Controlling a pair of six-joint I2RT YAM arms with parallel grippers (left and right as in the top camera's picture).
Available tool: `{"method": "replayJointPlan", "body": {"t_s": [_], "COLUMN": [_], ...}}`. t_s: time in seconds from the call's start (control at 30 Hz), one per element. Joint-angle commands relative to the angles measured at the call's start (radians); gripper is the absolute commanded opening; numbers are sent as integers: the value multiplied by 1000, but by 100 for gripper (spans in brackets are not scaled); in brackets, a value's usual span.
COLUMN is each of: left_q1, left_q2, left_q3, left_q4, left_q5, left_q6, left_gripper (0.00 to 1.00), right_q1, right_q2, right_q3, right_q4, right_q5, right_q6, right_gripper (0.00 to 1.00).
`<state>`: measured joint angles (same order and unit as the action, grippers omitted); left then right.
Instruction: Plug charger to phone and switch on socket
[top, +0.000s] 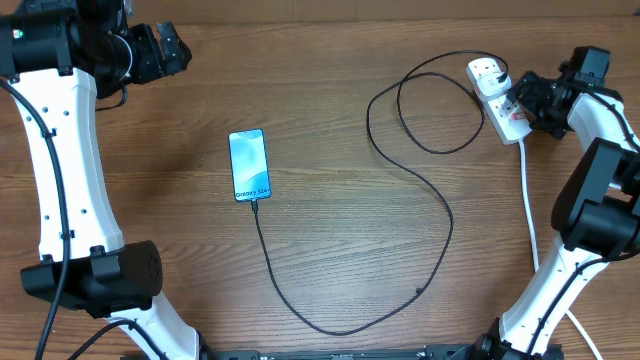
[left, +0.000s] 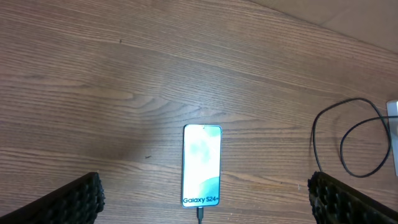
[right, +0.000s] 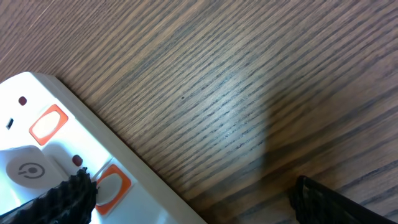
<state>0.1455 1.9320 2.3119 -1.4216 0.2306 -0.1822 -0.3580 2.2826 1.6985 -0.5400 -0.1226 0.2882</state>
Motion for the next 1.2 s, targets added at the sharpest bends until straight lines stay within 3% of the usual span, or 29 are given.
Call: {"method": "replayJointPlan", "body": {"t_s": [0.0,1.17], "left_q1": [-2,-2], "left_q2": [10,10], "left_q3": [1,1], "left_q4": [0,0], "left_q5": [-2,-2], "left_q6": [2,2], "left_gripper": [100,99], "right_q1": [5,26], "right_q2": [100,101], "right_q3": [-56,-77], "right_q4": [-9,-54], "right_q5": [10,-1], "right_q6": [22,18], "right_gripper": [100,99]}}
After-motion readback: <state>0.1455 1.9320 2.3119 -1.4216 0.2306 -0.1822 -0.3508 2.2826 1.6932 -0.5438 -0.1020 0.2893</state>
